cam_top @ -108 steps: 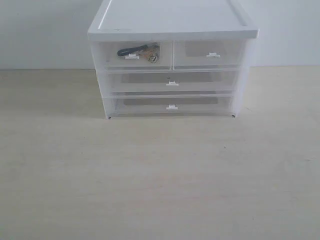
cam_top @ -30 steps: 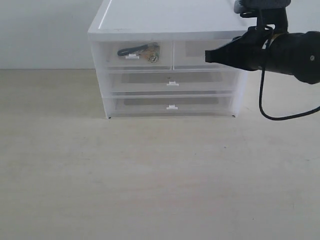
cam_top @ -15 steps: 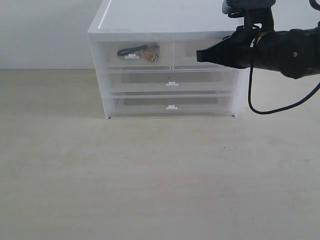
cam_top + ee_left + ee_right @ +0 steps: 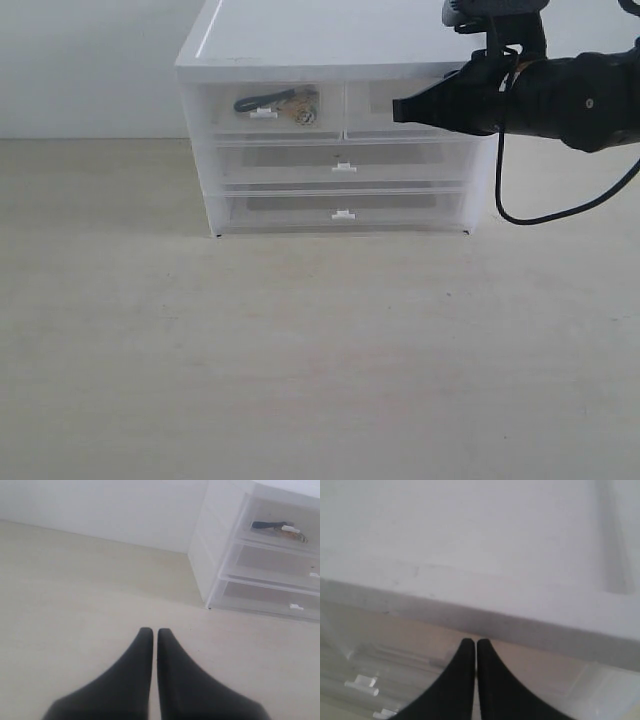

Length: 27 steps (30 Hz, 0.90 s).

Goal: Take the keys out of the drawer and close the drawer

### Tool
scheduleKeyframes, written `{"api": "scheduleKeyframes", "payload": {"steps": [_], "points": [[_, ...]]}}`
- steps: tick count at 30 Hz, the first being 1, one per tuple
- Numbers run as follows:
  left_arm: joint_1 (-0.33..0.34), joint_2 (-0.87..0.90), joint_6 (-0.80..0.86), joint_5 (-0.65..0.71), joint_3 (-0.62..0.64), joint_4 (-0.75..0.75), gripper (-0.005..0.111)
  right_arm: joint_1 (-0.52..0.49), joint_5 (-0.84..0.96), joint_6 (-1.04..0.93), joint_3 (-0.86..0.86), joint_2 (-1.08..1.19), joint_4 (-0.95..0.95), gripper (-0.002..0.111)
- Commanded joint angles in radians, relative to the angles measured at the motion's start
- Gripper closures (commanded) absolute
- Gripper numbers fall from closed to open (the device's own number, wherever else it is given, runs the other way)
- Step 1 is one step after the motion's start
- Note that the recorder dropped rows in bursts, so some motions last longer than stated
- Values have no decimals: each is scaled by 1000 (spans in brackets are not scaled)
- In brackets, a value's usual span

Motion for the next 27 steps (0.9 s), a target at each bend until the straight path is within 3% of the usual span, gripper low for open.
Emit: {"api": "scheduleKeyframes", "payload": {"steps": [1, 12, 19, 20, 24, 27], "points": [[-8, -3, 6, -11, 4, -5, 103, -9, -111, 1, -34, 25, 1, 108], [-8, -3, 6, -11, 4, -5, 103, -9, -118, 1, -34, 25, 1, 108], [-8, -3, 100, -64, 4, 79, 103, -9, -115, 17, -34, 25, 9, 108], [-8, -3, 75, -105, 4, 54, 103, -9, -115, 17, -34, 25, 9, 108], [-8, -3, -93, -258, 4, -292, 103, -9, -112, 17, -34, 25, 8, 108], [-8, -3, -95, -313, -47, -336, 103, -9, -112, 25, -34, 25, 11, 108]]}}
